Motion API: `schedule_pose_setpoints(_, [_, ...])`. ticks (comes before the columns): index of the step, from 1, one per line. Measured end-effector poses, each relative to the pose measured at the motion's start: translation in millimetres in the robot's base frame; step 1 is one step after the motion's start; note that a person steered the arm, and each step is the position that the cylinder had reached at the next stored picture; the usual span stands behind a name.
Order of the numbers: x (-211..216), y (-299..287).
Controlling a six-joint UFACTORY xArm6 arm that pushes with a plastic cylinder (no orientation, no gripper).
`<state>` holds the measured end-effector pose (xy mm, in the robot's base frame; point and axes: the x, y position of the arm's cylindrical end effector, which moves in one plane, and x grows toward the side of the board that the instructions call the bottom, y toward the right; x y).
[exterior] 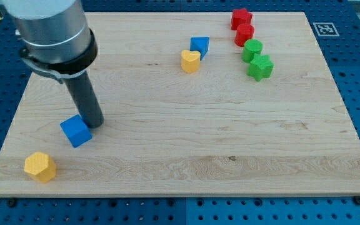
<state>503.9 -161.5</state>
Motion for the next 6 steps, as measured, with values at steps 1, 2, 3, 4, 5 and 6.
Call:
schedule_pose_setpoints(1, [6,-17])
schedule_pose_setpoints(2, [13,-29])
schedule_pose_setpoints(3, [8,-31])
schedule_pose_setpoints(4, [-27,12])
schedule_pose_setpoints(5, [-37,79])
schedule_pose_setpoints(6, [-37,159])
